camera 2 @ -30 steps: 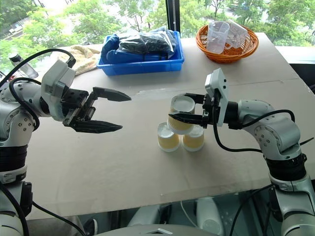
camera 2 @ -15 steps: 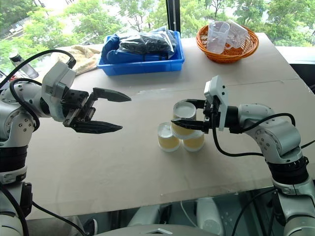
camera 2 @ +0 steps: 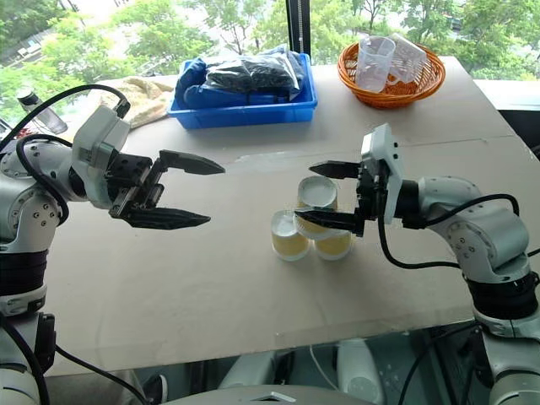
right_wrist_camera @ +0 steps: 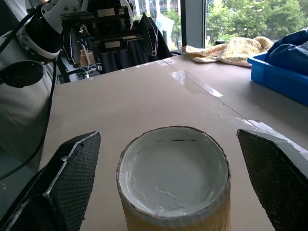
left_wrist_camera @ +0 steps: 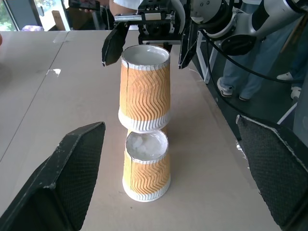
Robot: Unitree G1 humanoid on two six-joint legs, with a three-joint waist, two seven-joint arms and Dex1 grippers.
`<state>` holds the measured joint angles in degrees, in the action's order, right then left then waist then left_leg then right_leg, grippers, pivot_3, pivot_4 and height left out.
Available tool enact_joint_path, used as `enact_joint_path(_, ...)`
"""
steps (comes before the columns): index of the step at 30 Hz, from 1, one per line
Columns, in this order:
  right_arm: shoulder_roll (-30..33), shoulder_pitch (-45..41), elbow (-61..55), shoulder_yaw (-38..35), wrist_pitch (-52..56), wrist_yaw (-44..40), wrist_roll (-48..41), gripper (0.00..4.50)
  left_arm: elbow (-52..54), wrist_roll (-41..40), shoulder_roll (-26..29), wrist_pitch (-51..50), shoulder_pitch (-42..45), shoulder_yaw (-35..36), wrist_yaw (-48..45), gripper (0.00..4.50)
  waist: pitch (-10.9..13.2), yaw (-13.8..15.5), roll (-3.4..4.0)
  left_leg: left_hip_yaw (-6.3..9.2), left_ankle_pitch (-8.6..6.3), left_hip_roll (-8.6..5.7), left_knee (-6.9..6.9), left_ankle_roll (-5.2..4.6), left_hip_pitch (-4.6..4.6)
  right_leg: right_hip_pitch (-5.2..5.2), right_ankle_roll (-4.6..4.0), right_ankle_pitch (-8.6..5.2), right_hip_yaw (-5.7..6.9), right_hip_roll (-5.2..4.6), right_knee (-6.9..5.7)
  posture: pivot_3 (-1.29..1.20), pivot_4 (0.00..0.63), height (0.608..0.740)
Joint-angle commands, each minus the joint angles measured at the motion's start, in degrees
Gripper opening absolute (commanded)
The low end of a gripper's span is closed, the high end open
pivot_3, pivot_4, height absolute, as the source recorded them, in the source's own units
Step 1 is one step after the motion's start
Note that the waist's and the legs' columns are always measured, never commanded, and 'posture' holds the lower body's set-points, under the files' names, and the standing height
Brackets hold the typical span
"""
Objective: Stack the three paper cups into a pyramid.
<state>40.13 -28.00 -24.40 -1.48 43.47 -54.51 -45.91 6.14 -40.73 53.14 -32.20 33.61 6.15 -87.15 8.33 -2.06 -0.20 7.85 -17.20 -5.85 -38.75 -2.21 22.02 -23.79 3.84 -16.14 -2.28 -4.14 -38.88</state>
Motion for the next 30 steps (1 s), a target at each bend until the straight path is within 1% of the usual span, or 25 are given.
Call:
enact_joint_path(1,3.7,3.6,-3.4,-4.3,-0.4,-2.5,-1.7,4.46,1.3,-0.8,0.2,0.3,0.1,1.0,0.2,4.50,0.0,0.0,-0.02,0.01,0.00,0.00,0.00,0.00,0.01,0.00,0.00,0.00,0.01,0.00,0.01,0.00,0.150,0.740)
enact_joint_path(4,5.9,7.2,-3.0,-8.4,-1.9,-2.8,-1.8,4.46,2.0,-1.3,0.0,0.0,-0.4,1.5,0.8,4.50,0.0,0.0,-0.02,0.00,0.00,0.00,0.00,0.00,0.01,0.00,0.00,0.00,-0.02,0.00,-0.02,0.00,0.150,0.740)
enact_joint_path(6,6.9,9.7,-1.7,-13.3,-1.1,-2.7,-4.1,4.46,3.1,-2.2,-0.6,-0.6,-1.8,2.4,2.0,4.50,0.0,0.0,-0.02,-0.03,0.00,0.00,0.00,0.00,-0.01,0.00,0.00,0.00,-0.04,0.00,-0.03,0.00,0.150,0.740)
enact_joint_path(8,8.6,13.6,1.3,-19.2,-2.0,-3.9,-4.1,4.46,6.9,-4.9,-2.0,-2.6,-7.6,4.3,5.0,4.50,0.0,-0.1,-0.01,-0.03,0.00,0.00,0.00,0.00,-0.01,0.01,0.00,0.00,-0.06,0.00,-0.03,0.00,0.150,0.740)
enact_joint_path(9,9.0,16.3,3.2,-21.4,-3.5,-4.6,-2.6,4.46,8.9,-5.3,-2.9,-3.0,-11.1,5.0,6.9,4.50,0.0,0.0,-0.02,-0.05,0.00,0.00,0.04,-0.01,-0.04,0.02,0.00,0.00,-0.08,0.00,0.00,0.00,0.150,0.740)
enact_joint_path(11,8.9,20.8,6.7,-23.3,-7.6,-5.3,1.0,4.46,11.6,-5.1,-4.2,-3.7,-17.0,5.5,10.4,4.50,0.0,0.1,-0.05,-0.05,-0.01,0.01,0.10,-0.01,-0.06,0.06,0.00,0.00,-0.09,-0.01,0.05,0.00,0.150,0.740)
enact_joint_path(15,3.2,26.9,14.4,-22.8,-19.7,-4.6,8.4,4.46,13.0,0.4,-9.5,1.3,-25.4,5.5,18.7,4.50,0.0,0.3,-0.05,-0.06,0.00,0.02,0.10,0.00,-0.13,0.11,0.00,0.00,-0.09,0.00,-0.03,0.00,0.150,0.740)
enact_joint_path(18,0.5,30.4,20.8,-20.4,-29.7,-5.5,15.3,4.46,10.9,9.2,-12.1,8.4,-31.5,4.3,25.1,4.50,-0.1,0.5,0.08,-0.17,0.00,0.02,0.08,0.00,-0.31,0.25,-0.04,0.03,-0.19,0.00,-0.07,0.00,0.150,0.740)
enact_joint_path(19,-0.2,31.0,22.1,-19.8,-32.0,-5.5,16.8,4.46,9.7,11.6,-13.2,10.8,-32.8,4.4,27.3,4.50,-0.1,0.5,0.09,-0.23,-0.01,0.02,0.11,-0.01,-0.44,0.36,-0.03,0.03,-0.25,0.00,-0.05,0.00,0.150,0.740)
enact_joint_path(21,-1.3,31.8,24.2,-18.3,-35.4,-5.5,19.0,4.46,7.4,15.9,-15.7,16.7,-35.0,4.5,30.6,4.50,-0.1,0.6,0.09,-0.22,0.00,0.02,0.14,-0.01,-0.42,0.32,-0.03,0.03,-0.25,0.01,-0.04,0.00,0.150,0.740)
enact_joint_path(24,-2.4,31.7,27.8,-16.3,-39.9,-6.0,21.5,4.46,6.8,18.1,-17.3,21.7,-38.5,3.8,30.6,4.50,-0.1,0.8,0.09,-0.23,0.00,0.03,0.14,0.00,-0.42,0.30,-0.04,0.03,-0.25,0.01,-0.05,0.00,0.150,0.740)
enact_joint_path(26,-3.2,31.2,30.6,-14.3,-44.3,-7.2,23.4,4.46,6.0,19.3,-19.0,23.5,-39.6,3.5,32.7,4.50,-0.1,1.3,0.08,-0.23,-0.01,0.03,0.14,0.00,-0.41,0.30,-0.04,0.03,-0.25,0.00,-0.03,0.00,0.150,0.740)
enact_joint_path(30,-4.7,29.3,32.6,-12.8,-46.5,-7.4,23.3,4.46,5.4,20.4,-19.8,24.7,-40.7,2.4,33.6,4.50,-0.1,1.5,0.08,-0.18,-0.01,0.03,0.14,0.00,-0.41,0.32,-0.04,0.03,-0.19,0.01,-0.03,0.00,0.150,0.740)
